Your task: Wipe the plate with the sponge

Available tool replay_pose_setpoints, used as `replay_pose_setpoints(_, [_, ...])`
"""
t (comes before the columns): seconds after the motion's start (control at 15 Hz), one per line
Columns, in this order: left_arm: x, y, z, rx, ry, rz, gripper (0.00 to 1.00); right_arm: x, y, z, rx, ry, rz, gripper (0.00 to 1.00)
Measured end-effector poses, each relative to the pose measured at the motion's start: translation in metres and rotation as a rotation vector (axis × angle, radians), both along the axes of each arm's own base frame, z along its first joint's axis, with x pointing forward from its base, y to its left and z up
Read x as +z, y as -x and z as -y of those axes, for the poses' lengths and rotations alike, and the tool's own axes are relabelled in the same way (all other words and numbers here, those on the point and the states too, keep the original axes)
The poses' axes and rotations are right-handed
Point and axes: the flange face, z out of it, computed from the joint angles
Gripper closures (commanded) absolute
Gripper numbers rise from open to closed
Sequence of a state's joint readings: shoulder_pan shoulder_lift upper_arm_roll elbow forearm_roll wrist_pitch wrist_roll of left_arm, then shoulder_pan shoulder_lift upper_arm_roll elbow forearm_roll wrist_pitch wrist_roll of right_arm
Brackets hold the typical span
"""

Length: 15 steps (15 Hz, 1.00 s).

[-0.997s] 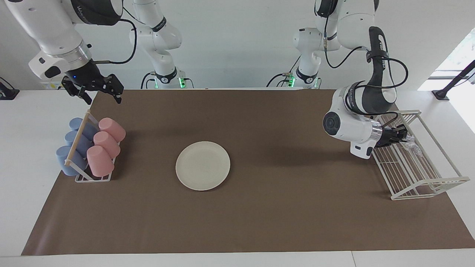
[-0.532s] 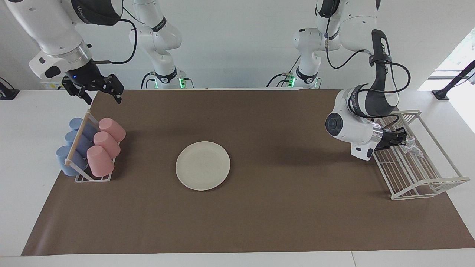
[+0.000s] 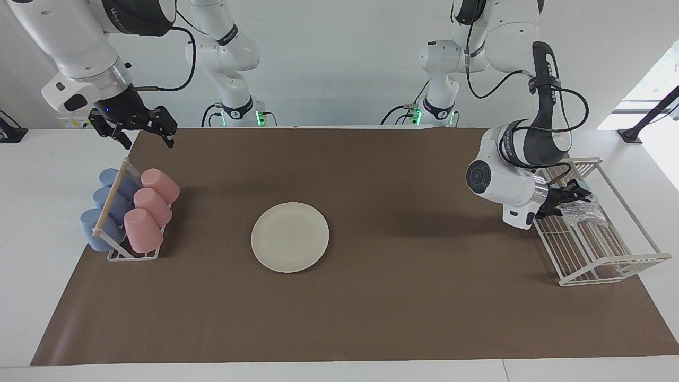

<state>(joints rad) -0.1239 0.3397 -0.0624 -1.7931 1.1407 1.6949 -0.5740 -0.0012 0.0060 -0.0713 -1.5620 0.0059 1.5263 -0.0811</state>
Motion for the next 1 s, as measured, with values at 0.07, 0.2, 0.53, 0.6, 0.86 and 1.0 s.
replay_pose_setpoints(0.07, [0.0,0.0,0.0,-0.001,0.001,0.001,0.0,0.0,0.0,0.0,0.0,0.0,0.0,0.0])
replay_pose_setpoints(0.2, [0.0,0.0,0.002,0.001,0.022,0.007,0.0,0.0,0.0,-0.001,0.002,0.0,0.0,0.0])
replay_pose_setpoints(0.53, [0.051,-0.006,0.02,0.117,0.317,0.095,0.0,0.0,0.0,-0.003,0.006,0.0,0.0,0.0])
replay_pose_setpoints(0.6, [0.07,-0.005,0.022,0.136,0.391,0.107,0.0,0.0,0.0,-0.003,0.006,0.0,0.0,0.0])
replay_pose_setpoints(0.86, [0.136,0.009,0.021,0.209,0.712,0.142,0.0,0.0,0.0,-0.004,0.007,0.0,0.0,0.0])
replay_pose_setpoints(1.0, [0.164,0.023,0.024,0.231,0.855,0.15,0.0,0.0,0.0,-0.004,0.007,0.0,0.0,0.0])
